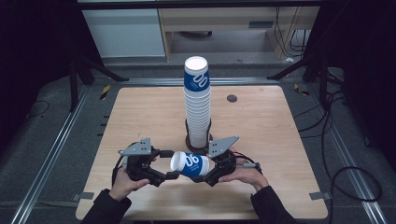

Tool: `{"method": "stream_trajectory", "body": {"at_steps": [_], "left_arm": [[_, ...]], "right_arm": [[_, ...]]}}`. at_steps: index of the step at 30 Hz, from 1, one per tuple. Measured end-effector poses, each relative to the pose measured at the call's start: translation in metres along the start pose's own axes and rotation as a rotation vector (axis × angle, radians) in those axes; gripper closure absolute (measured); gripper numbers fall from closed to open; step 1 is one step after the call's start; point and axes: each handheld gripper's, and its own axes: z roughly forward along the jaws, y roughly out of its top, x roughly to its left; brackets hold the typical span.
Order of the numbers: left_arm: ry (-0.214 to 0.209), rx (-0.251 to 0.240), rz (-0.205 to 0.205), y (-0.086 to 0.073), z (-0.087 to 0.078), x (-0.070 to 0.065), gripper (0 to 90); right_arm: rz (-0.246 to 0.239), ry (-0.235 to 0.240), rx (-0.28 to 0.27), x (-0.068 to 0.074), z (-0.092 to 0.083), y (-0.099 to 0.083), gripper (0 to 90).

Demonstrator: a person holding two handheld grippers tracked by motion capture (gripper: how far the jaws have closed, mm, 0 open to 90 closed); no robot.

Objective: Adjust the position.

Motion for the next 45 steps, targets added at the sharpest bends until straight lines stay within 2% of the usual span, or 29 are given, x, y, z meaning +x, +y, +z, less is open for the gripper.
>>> {"method": "stream_trajectory", "body": {"at_steps": [3,4,7,13,17,23,26,32,38,45], "left_arm": [[0.011,0.068,0.005,-0.001,0.002,0.002,13.7],[0.022,0.094,0.005,-0.002,0.004,0.003,13.7],[0.012,0.186,0.005,-0.007,0.014,0.005,12.8],[0.004,0.326,0.042,-0.015,0.033,0.003,12.7],[-0.023,0.372,0.053,-0.02,0.041,0.003,14.5],[-0.062,0.389,0.068,-0.022,0.044,0.001,25.0],[-0.068,0.392,0.075,-0.023,0.044,0.001,25.8],[-0.064,0.368,0.079,-0.023,0.043,0.001,26.5],[-0.039,0.332,0.062,-0.022,0.035,0.006,26.8],[-0.008,0.289,0.042,-0.02,0.023,0.013,26.7]], "right_arm": [[-0.024,-0.037,0.062,0.0,0.002,-0.001,15.6],[-0.028,-0.038,0.075,0.0,0.004,-0.002,15.6],[-0.048,-0.042,0.129,0.002,0.012,-0.004,15.4],[-0.08,-0.022,0.227,0.008,0.03,-0.009,15.5],[-0.096,0.001,0.253,0.012,0.037,-0.01,15.6],[-0.108,0.017,0.261,0.014,0.039,-0.01,15.7],[-0.109,0.022,0.266,0.014,0.038,-0.01,15.7],[-0.097,0.016,0.261,0.013,0.037,-0.009,13.4],[-0.084,-0.024,0.211,0.009,0.029,-0.006,8.8],[-0.049,-0.085,0.101,0.002,0.008,0.001,7.2]]}}
